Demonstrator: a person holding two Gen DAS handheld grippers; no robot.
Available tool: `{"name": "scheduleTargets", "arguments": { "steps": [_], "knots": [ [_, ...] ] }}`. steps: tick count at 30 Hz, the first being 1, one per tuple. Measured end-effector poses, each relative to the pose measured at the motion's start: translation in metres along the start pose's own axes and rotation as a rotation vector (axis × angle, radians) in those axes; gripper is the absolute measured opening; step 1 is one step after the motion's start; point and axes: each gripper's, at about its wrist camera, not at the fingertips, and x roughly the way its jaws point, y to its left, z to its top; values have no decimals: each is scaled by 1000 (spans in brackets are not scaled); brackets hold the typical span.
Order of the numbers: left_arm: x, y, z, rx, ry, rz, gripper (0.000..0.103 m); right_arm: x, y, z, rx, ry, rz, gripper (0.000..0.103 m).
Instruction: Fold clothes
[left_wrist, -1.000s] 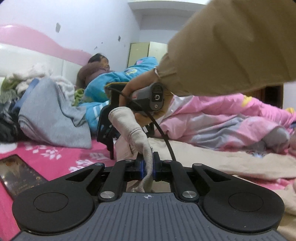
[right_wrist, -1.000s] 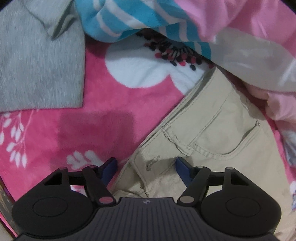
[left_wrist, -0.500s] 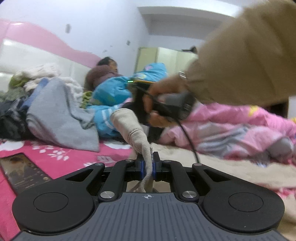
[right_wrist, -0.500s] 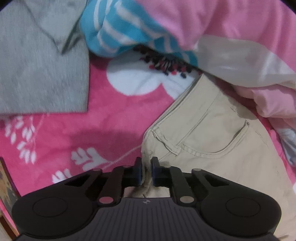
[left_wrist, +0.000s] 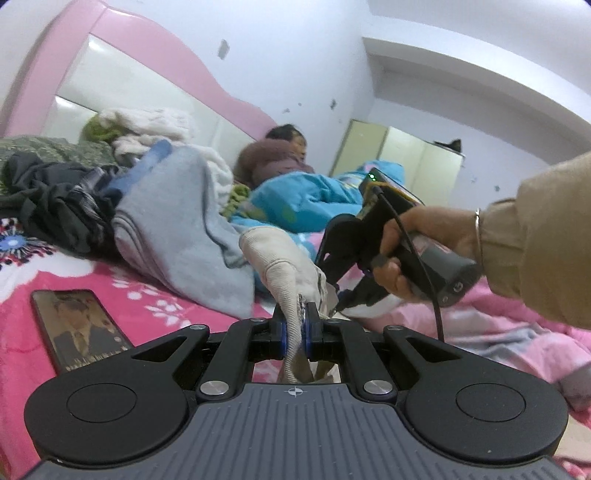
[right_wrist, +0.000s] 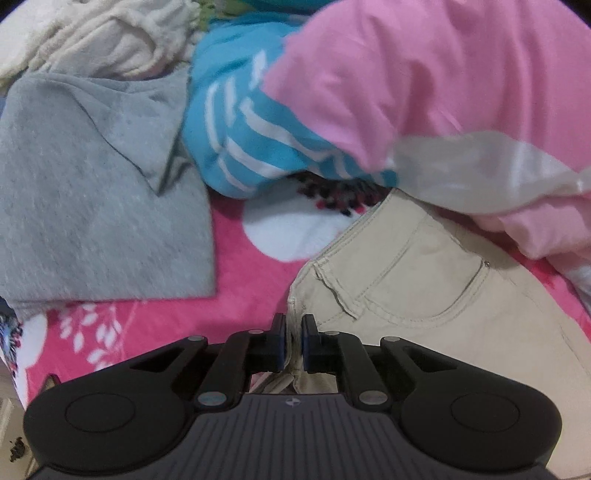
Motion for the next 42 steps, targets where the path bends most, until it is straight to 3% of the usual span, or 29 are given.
{"name": "scheduleTargets", "arguments": {
  "steps": [7, 14, 16, 20, 24, 27, 31, 33, 35, 37, 39, 42],
  "knots": [
    [11, 17, 4, -46, 8, 89, 6, 23, 33, 17, -55, -12, 32, 9],
    [17, 28, 1, -78, 62, 155, 6, 57, 49, 12, -88, -13, 40, 11],
    [16, 28, 2, -82, 62, 169, 6, 56, 47, 10, -91, -32, 54, 17],
    [15, 28, 1, -83, 70, 188, 7, 29, 39, 6, -109, -112, 122, 41],
    [15, 31, 2, -102, 84, 202, 7, -20, 15, -11, -63, -195, 172, 43],
    [13, 32, 3, -106, 83, 214, 8, -58, -15, -39, 19, -213, 221, 43],
    [12, 28, 2, -78, 91, 229, 12, -108, -62, -101, 118, -242, 251, 43],
    [10, 24, 1, -51, 91, 240, 17, -129, -86, -134, 189, -250, 247, 43],
    [8, 21, 0, -31, 92, 248, 33, -148, -111, -170, 251, -246, 243, 43],
    [4, 19, -1, -25, 88, 252, 39, -165, -132, -206, 308, -248, 234, 44],
    [-1, 15, -2, -13, 84, 254, 41, -181, -155, -244, 382, -252, 216, 55],
    [-9, 7, -4, 23, 76, 250, 47, -205, -185, -292, 476, -270, 195, 57]
  ]
}}
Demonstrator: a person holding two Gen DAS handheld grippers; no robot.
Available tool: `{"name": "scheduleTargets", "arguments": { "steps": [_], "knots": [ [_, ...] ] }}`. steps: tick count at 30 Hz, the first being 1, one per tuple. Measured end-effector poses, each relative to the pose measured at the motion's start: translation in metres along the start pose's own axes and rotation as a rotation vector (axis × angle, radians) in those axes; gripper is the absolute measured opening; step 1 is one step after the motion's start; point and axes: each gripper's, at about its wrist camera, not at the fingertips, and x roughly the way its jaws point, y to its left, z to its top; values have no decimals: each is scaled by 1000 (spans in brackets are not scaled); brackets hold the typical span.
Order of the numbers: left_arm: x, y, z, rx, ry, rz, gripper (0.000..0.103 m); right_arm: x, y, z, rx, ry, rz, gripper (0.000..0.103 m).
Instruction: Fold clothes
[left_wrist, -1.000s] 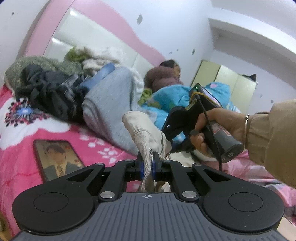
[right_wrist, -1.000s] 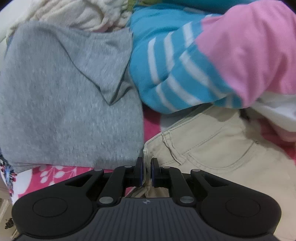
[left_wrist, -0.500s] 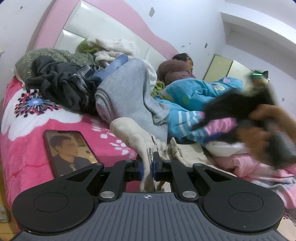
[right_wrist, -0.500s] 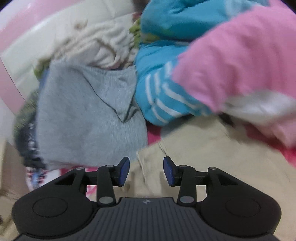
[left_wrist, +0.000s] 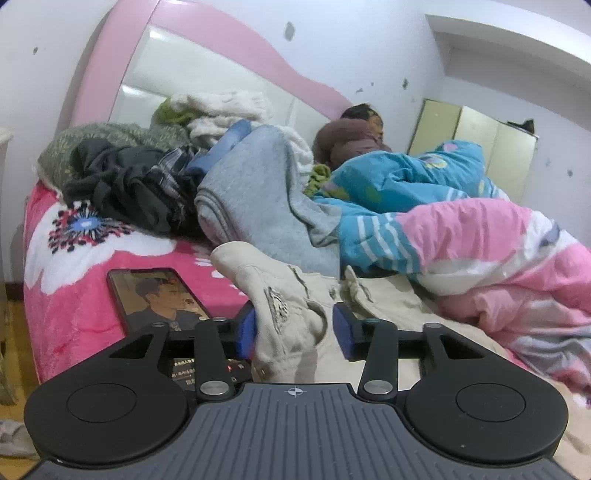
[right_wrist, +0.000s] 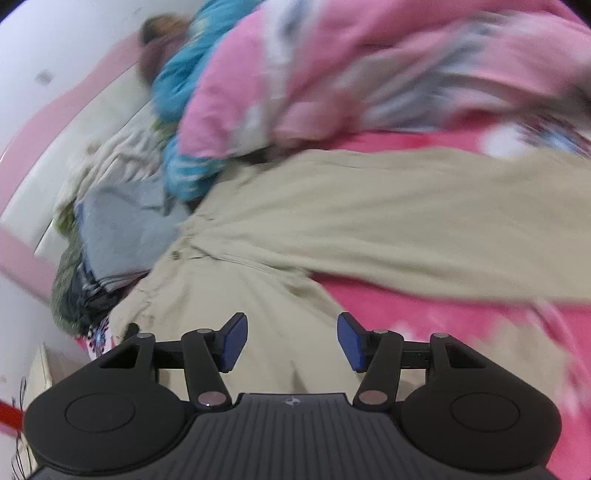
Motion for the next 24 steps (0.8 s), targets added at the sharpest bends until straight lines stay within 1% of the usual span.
{"name": "scheduleTargets", "arguments": {
  "steps": [1, 3, 5, 6, 8, 11, 15, 18, 20, 21, 23, 24],
  "knots": [
    [-4, -3, -1, 15, -6, -3, 50, -13, -12, -6, 25, -12, -3, 58],
    [-15, -7, 0, 38, -28, -3, 53, -36, -32, -14, 61, -45, -6, 65],
    [-27, -12, 2, 54, -58, -2, 55, -57, -49, -21, 87, -87, -32, 70],
    [-34, -13, 3, 58, -76, 0, 56, -65, -57, -24, 93, -106, -43, 70],
    [-46, -17, 7, 67, -111, 7, 61, -80, -72, -32, 103, -144, -61, 71],
    [-56, -23, 11, 90, -139, 4, 63, -93, -97, -42, 135, -191, -63, 70],
    [-56, -40, 16, 130, -120, -44, 63, -94, -121, -48, 182, -223, -60, 70],
    [-46, -64, 20, 168, -72, -132, 63, -92, -131, -44, 195, -232, -52, 67],
    [-30, -81, 25, 165, -38, -200, 64, -93, -131, -35, 169, -248, -47, 66],
    [-21, -90, 27, 162, -21, -234, 64, -93, -129, -28, 147, -260, -45, 64],
    [3, -112, 30, 176, 9, -268, 64, -90, -118, -11, 74, -282, -48, 60],
    [17, -122, 30, 180, 20, -273, 64, -87, -109, 0, 25, -290, -52, 57]
  ]
}}
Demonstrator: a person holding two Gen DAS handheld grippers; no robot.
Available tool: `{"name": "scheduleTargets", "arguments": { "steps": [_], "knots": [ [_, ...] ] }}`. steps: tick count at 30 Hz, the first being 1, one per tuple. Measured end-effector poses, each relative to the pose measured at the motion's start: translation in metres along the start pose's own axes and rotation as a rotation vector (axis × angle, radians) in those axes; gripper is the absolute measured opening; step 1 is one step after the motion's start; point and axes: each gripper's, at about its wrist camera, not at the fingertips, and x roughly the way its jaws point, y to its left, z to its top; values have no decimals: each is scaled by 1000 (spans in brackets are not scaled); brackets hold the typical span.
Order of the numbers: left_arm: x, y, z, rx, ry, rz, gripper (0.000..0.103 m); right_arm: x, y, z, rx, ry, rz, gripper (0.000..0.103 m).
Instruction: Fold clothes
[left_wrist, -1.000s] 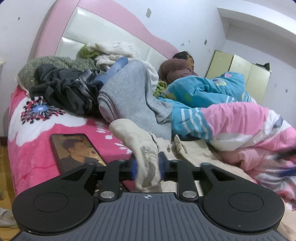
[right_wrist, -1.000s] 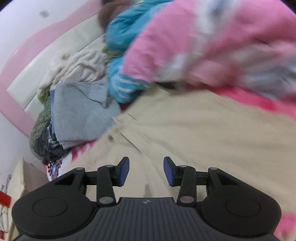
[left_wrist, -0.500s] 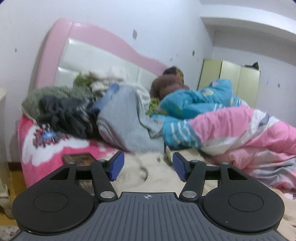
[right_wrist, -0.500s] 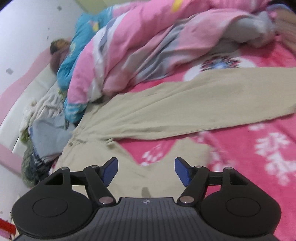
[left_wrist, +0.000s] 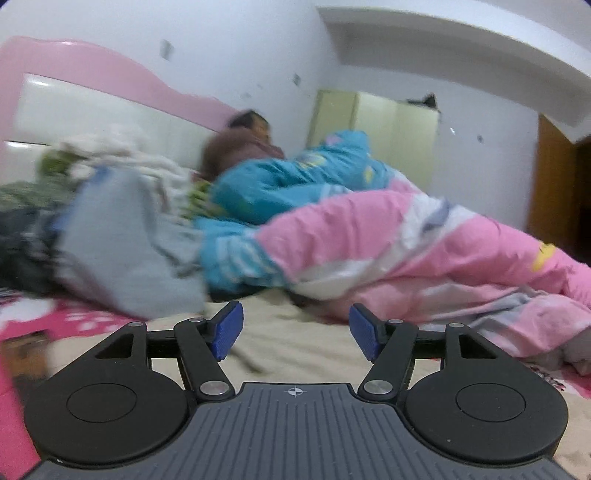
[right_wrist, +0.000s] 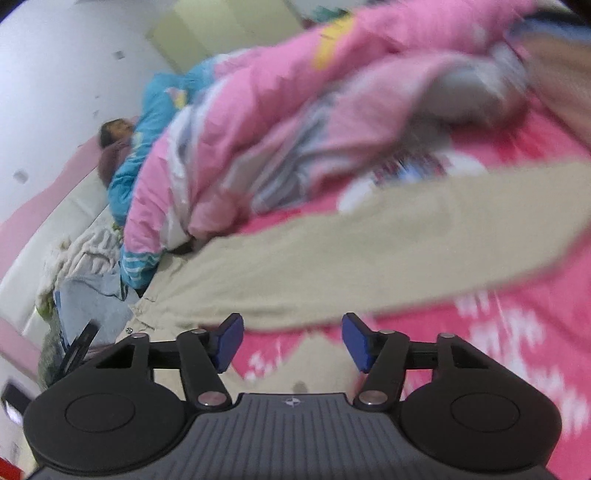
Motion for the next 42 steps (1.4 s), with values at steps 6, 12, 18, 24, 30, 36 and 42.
{"name": "scheduleTargets", "arguments": {
  "steps": [6, 12, 18, 24, 30, 36, 42],
  "knots": [
    [91, 1, -17, -39, 138, 44, 63, 95, 96, 48, -441, 6, 90, 41],
    [128, 24, -42, -175, 350, 63, 62, 259, 210, 61, -854, 68, 192, 40],
    [132, 26, -41, -212, 359, 82, 63, 414, 262, 87, -906, 101, 116, 31],
    [141, 34, -44, -210, 349, 129, 63, 481, 273, 147, -682, -8, 9, 22],
    [140, 33, -52, -224, 341, 144, 63, 448, 268, 117, -758, 146, 98, 25],
    [139, 31, -57, -243, 327, 171, 63, 419, 271, 72, -913, 323, 294, 24],
    [139, 29, -59, -208, 320, 182, 62, 480, 298, 52, -842, 376, 321, 23]
  ]
}}
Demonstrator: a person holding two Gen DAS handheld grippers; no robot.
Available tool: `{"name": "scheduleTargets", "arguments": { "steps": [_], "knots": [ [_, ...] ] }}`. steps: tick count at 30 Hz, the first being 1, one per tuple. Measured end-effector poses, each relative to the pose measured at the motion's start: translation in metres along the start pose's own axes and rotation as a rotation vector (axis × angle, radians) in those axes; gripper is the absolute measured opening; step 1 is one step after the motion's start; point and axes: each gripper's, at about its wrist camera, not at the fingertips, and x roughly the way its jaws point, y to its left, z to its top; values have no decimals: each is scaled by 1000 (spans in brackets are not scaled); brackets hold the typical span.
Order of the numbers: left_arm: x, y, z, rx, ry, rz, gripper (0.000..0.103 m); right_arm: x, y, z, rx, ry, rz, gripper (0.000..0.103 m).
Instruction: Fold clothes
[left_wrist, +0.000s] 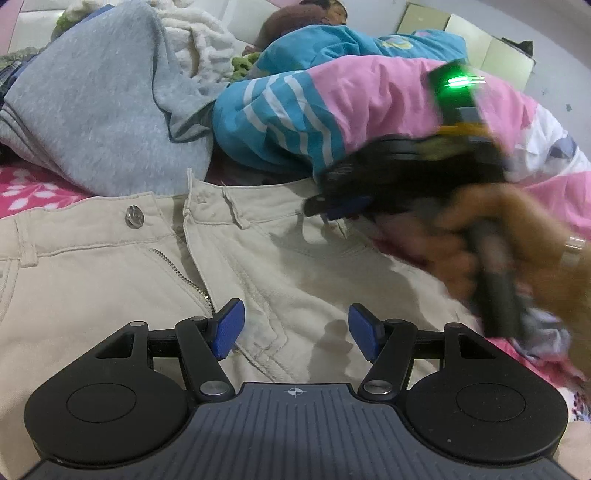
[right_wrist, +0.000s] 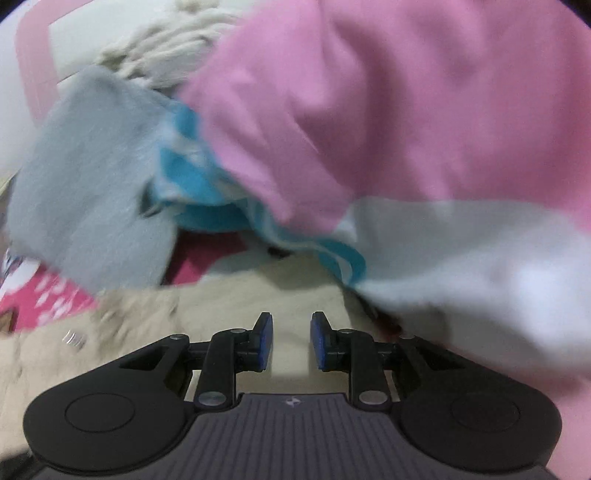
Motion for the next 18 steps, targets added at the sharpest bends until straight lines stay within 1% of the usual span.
{"name": "scheduleTargets", "arguments": {
  "steps": [3, 4, 6, 8, 10, 13, 15, 16, 18],
  "knots": [
    [2, -1, -1, 25, 0, 12, 62, 27, -1, 2, 21, -26, -11, 22],
    [2, -2, -1, 28, -2, 15, 62, 29, 1, 2, 20, -30, -19, 22],
    [2, -1, -2, 29, -5, 14, 62, 26, 6, 3, 7, -30, -42, 22],
    [0, -1, -2, 23, -12, 13, 62, 10, 10, 4, -18, -24, -75, 23],
    [-2, 0, -1, 18, -21, 16, 62, -24, 8, 2, -41, -50, -105, 24],
    [-6, 1, 0, 9, -49, 23, 63, -101, -12, -14, -13, -104, -116, 25],
    [-9, 1, 2, 7, -71, 28, 63, -159, -32, -38, 11, -121, -144, 26],
    [-9, 1, 2, 5, -78, 25, 63, -181, -45, -47, 21, -123, -162, 26],
    [-6, -3, 1, 17, -54, 0, 63, -206, -66, -72, 59, -91, -205, 28]
  ]
}}
